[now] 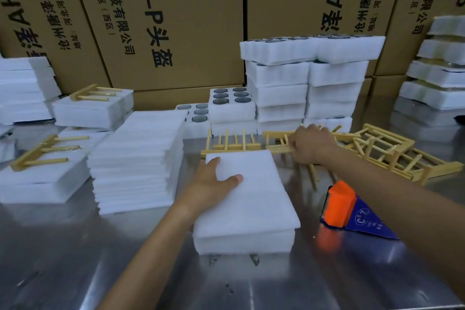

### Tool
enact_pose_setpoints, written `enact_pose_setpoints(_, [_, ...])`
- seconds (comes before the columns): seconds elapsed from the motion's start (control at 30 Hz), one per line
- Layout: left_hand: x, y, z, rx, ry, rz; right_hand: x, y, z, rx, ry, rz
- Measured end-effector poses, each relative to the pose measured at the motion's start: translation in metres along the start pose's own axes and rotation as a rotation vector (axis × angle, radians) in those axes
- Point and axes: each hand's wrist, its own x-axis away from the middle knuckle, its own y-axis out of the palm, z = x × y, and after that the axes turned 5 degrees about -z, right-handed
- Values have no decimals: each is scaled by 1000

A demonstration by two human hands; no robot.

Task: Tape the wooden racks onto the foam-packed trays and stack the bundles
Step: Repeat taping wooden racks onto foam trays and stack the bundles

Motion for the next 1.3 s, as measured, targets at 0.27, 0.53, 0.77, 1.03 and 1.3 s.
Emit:
enact_pose_setpoints(0.27, [1, 13, 13, 303, -13, 23, 26, -68, 33, -597, 106, 443])
enact_pose_setpoints(0.53, [-2, 8, 16, 225, 34, -55, 113, -71, -34, -1866, -118, -119])
enact_pose_setpoints(0.77, [8, 14, 14, 697, -14, 58, 145, -28, -68, -1748, -107, -507])
enact_pose_setpoints(1.03, [4, 8, 31, 331, -8, 103, 156, -43, -13, -1414, -156, -377])
enact_pose_setpoints(1.3, [-15, 11, 35, 148, 39, 93, 152, 10, 53, -413, 119, 345])
